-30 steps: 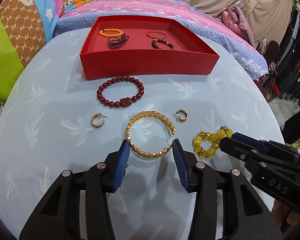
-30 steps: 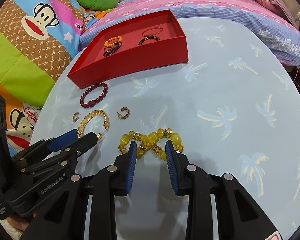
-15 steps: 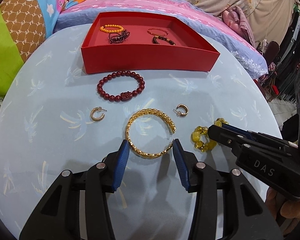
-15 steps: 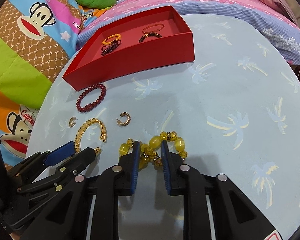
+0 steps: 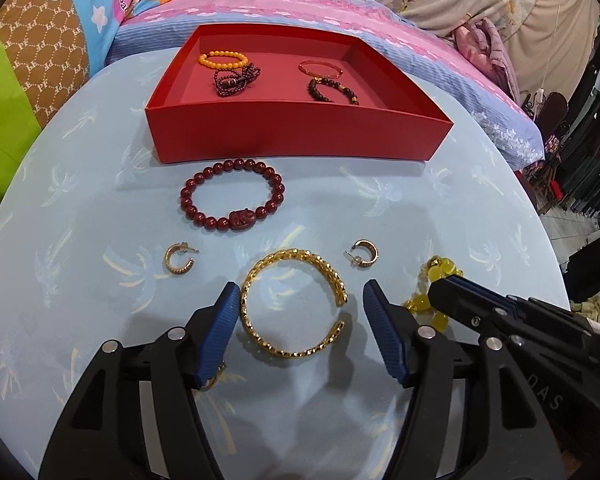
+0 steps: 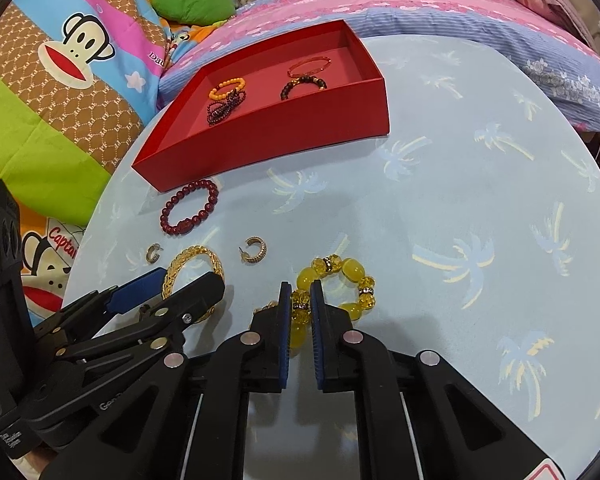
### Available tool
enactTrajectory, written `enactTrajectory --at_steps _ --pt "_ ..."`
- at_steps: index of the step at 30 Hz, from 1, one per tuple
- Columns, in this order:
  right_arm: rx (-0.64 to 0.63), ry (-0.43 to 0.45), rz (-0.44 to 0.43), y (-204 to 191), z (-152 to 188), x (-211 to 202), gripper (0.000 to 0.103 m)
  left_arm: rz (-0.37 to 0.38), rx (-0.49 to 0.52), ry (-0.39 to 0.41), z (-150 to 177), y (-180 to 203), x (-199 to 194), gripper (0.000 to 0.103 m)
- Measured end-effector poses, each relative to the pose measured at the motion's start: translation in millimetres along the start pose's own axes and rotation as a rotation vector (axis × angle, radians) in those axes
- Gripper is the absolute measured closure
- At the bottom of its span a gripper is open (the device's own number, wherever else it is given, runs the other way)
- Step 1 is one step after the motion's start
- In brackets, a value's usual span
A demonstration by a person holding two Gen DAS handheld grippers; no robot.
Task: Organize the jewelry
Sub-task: 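Close the right tool on the yellow bead bracelet while the left tool grasps the gold cuff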
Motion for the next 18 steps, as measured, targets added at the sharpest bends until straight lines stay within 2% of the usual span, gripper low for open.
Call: enactTrajectory --at_steps 3,10,18 --pt "0.001 0.001 -0.001 0.3 0.5 -0.4 0.094 -0.019 0.03 0.008 -0.5 0.6 1.5 0.049" --pt "0.008 0.014 -0.009 0.3 -2.0 -4.1 0.094 -0.008 0.03 0.008 1.5 -0.1 -2.8 0.05" --pt "0.003 0.07 -0.021 -1.3 -16.7 -28.5 0.094 0.009 0.007 0.031 -5.0 -4.0 -22.0 0.05"
Point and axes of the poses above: each gripper's, at about its wrist camera, not at the fingertips, and x roughly the way its jaws point, y to its right, z to its underside, the point moved 10 cm from there along x, roughly the way its jaws point, and after that the axes turned 4 degrees about -x, right-handed, at the moved point
